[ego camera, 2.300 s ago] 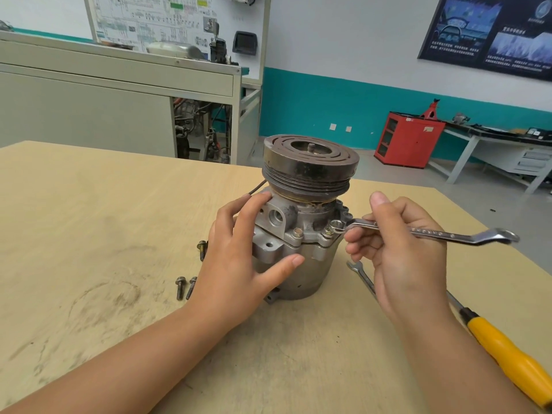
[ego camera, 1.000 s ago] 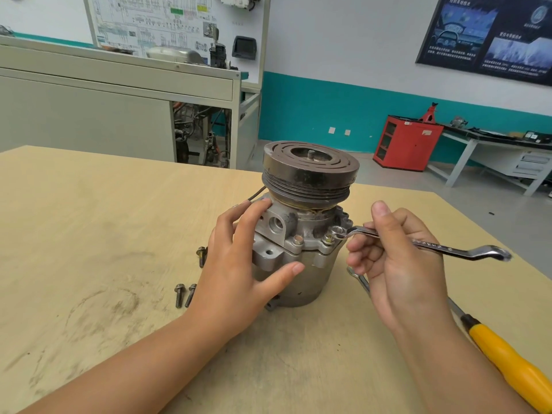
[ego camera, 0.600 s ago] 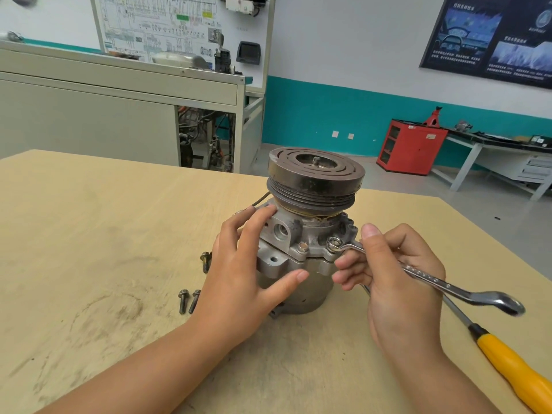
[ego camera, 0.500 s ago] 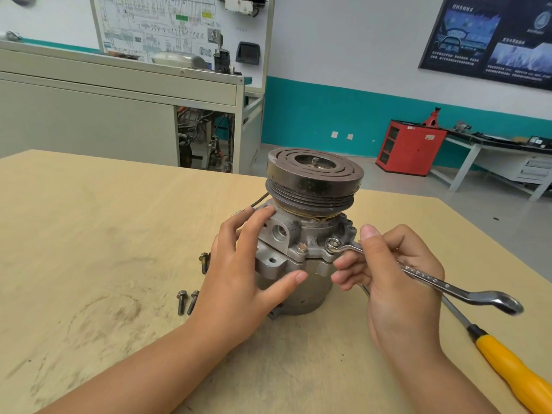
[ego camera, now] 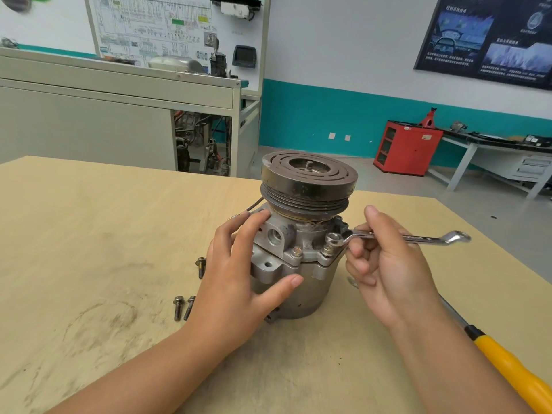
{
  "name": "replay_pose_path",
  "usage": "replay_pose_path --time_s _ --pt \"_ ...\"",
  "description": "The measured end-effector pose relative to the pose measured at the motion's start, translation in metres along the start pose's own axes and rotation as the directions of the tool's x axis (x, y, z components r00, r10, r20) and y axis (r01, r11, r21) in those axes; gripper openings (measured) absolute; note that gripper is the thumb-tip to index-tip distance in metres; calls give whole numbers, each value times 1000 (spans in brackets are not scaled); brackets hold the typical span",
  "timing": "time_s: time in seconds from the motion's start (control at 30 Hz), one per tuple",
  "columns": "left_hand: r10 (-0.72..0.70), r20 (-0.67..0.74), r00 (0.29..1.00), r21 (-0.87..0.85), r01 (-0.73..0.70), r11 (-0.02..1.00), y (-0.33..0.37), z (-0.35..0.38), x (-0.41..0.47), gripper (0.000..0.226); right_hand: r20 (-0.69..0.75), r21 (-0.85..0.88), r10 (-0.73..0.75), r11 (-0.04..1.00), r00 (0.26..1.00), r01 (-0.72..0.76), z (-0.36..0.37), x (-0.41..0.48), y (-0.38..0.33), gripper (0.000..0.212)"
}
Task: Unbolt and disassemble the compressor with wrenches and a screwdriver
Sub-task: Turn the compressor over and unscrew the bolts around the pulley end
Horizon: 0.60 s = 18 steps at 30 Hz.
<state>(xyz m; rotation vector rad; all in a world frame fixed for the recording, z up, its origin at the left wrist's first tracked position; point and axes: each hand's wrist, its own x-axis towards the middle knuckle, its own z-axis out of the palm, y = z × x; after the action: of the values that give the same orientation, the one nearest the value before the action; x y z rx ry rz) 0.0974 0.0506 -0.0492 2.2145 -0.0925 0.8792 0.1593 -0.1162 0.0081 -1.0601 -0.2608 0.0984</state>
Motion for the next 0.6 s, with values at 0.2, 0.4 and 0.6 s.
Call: replay_pose_path --time_s 0.2,0.4,0.6 --pt "7 -16 1000 3 -7 1000 -1 1 1 76 19 -189 -292 938 956 291 7 -23 5 30" --pt "2 -14 1000 0 -2 1000 0 0 0 76 50 -338 -440 837 897 430 7 -32 17 36" --pt "1 -8 1000 8 -1 1000 0 0 0 76 29 -248 -239 939 970 239 2 -20 7 38"
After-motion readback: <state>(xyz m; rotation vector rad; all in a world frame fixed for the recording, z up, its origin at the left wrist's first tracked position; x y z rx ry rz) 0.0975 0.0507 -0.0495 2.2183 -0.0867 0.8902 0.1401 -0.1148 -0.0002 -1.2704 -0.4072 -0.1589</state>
